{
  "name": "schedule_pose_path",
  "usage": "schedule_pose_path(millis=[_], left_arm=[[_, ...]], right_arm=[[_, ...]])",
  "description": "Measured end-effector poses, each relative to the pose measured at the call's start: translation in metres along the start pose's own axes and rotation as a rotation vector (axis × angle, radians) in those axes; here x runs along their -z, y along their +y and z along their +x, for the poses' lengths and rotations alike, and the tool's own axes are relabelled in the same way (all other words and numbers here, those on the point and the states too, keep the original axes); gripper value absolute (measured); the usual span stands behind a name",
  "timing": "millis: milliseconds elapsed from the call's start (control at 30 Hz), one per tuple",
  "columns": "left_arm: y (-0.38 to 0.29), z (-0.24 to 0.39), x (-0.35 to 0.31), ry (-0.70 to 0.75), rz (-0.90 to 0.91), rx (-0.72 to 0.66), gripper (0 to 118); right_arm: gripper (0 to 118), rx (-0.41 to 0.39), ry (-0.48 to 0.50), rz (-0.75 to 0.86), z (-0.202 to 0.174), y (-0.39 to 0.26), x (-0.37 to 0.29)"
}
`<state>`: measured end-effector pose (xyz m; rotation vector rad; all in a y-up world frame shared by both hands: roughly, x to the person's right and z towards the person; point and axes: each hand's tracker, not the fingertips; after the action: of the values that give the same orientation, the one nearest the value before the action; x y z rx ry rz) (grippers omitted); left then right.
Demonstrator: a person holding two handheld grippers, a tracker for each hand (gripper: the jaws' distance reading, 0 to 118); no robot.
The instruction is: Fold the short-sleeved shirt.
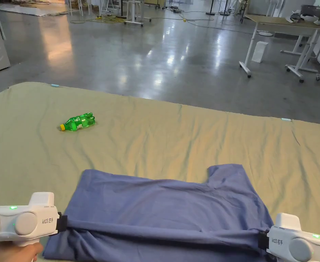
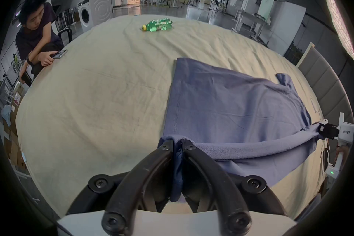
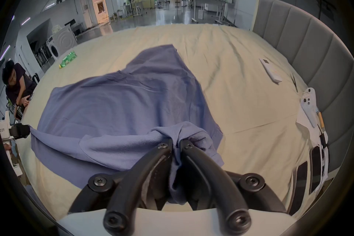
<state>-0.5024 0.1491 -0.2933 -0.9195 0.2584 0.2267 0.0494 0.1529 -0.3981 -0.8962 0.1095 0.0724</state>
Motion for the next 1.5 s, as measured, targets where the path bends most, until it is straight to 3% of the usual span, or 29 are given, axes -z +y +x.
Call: schedule_pose_path(millis=[200,267,333,400,467,600,767,867,900,1000,1067,1100,1167,1200,1500], left_arm=[[-0.001,0.007,0.018,0.008,-0.042,0.02,8],[-0.001,0.009,0.015,0.006,-0.037,0.017,9],[0.0,0.01,0.01,0.009,-0.023,0.019,18],[0.0,0.014,-0.001,0.007,0.032,0.05,42],[0.0,0.019,-0.013,-0.005,0.073,0.07,54],[-0.007,0.035,-0.05,-0.037,0.257,0.11,58],[-0.025,0.051,-0.096,-0.047,0.482,0.093,58],[-0.037,0.055,-0.114,-0.013,0.575,0.098,56],[-0.041,0.058,-0.119,0.011,0.597,0.101,55],[-0.053,0.062,-0.134,0.006,0.639,0.113,52],[-0.059,0.064,-0.139,0.007,0.654,0.118,36],[-0.061,0.066,-0.141,0.02,0.66,0.128,19],[-0.068,0.075,-0.156,0.028,0.673,0.144,16],[-0.07,0.075,-0.16,0.012,0.68,0.149,8],[-0.078,0.064,-0.174,0.025,0.656,0.14,1]], right_arm=[[10,-0.08,-0.01,-0.029,-0.007,-0.003,0.012],[23,-0.097,-0.032,-0.009,-0.006,-0.008,0.013],[41,-0.107,-0.045,0.029,-0.006,-0.01,0.004],[58,-0.105,-0.054,0.107,-0.012,-0.01,-0.017],[64,-0.114,-0.062,0.195,-0.02,-0.011,-0.039],[78,-0.107,-0.05,0.402,-0.041,-0.014,-0.087],[78,-0.086,-0.058,0.608,-0.063,-0.025,-0.127],[71,-0.083,-0.05,0.69,-0.073,-0.035,-0.14],[57,-0.097,-0.054,0.727,-0.076,-0.037,-0.147],[43,-0.09,-0.061,0.754,-0.085,-0.046,-0.163],[20,-0.08,-0.076,0.799,-0.086,-0.051,-0.169],[19,-0.085,-0.077,0.801,-0.087,-0.053,-0.171],[7,-0.091,-0.063,0.818,-0.089,-0.054,-0.174],[2,-0.08,-0.06,0.804,-0.09,-0.056,-0.176],[0,-0.117,-0.082,0.839,-0.094,-0.065,-0.188]])
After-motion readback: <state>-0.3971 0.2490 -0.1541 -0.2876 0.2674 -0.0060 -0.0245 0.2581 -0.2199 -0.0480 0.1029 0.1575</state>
